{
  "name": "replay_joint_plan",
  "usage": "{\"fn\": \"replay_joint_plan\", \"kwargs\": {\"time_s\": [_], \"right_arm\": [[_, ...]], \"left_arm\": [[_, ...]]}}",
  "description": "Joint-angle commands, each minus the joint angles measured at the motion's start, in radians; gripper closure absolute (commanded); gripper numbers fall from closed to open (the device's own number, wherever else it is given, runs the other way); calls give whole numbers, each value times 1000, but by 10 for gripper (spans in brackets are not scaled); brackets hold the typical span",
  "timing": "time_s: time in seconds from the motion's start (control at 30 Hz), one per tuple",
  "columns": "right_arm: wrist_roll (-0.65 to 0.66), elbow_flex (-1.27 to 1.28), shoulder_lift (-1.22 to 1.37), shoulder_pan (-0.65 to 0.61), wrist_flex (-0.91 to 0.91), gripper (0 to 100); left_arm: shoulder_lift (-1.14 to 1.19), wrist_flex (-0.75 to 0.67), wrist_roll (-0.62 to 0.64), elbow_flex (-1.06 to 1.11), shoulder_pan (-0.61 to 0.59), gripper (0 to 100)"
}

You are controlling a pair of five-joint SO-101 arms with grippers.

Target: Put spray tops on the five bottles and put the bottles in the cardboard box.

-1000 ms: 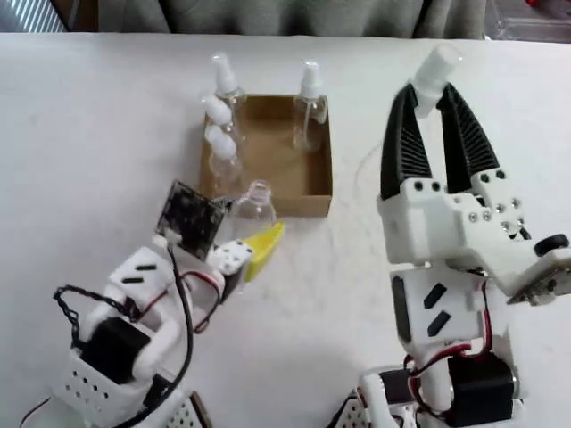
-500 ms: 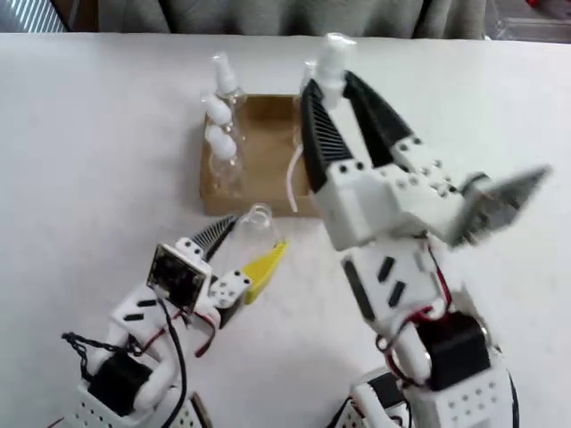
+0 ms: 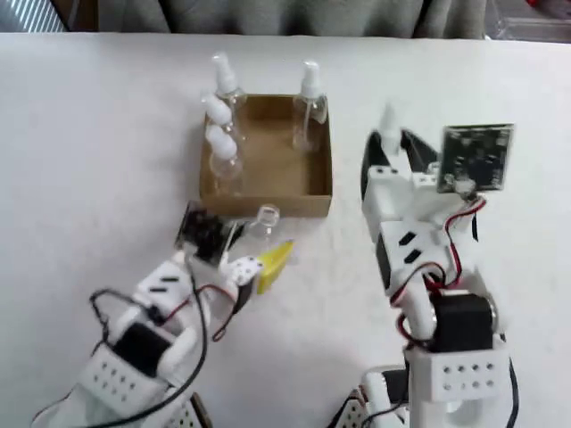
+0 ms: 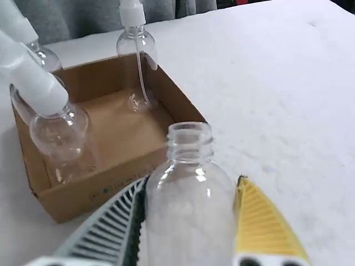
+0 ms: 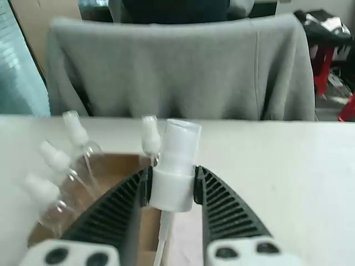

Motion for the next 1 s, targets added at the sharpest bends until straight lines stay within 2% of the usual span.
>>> {"fn": "replay_joint_plan", "kwargs": {"time_s": [0.0,0.27,0.47,0.7,0.77,0.97], "right_arm": [[72,78,-4,70,5,984],[132,219,4,96,74,984],[132,219,-5,94,116,984],[132,219,-2,101,117,984],[129,221,-2,101,117,984],[129,221,-5,101,163,984]], "left_arm": [[252,-89,29,-110,13,980],[532,-140,35,-166,45,980],[728,-147,204,-226,85,980],[975,-196,215,-338,35,976],[1012,-190,216,-354,44,932],[1018,-150,269,-354,42,707]]}}
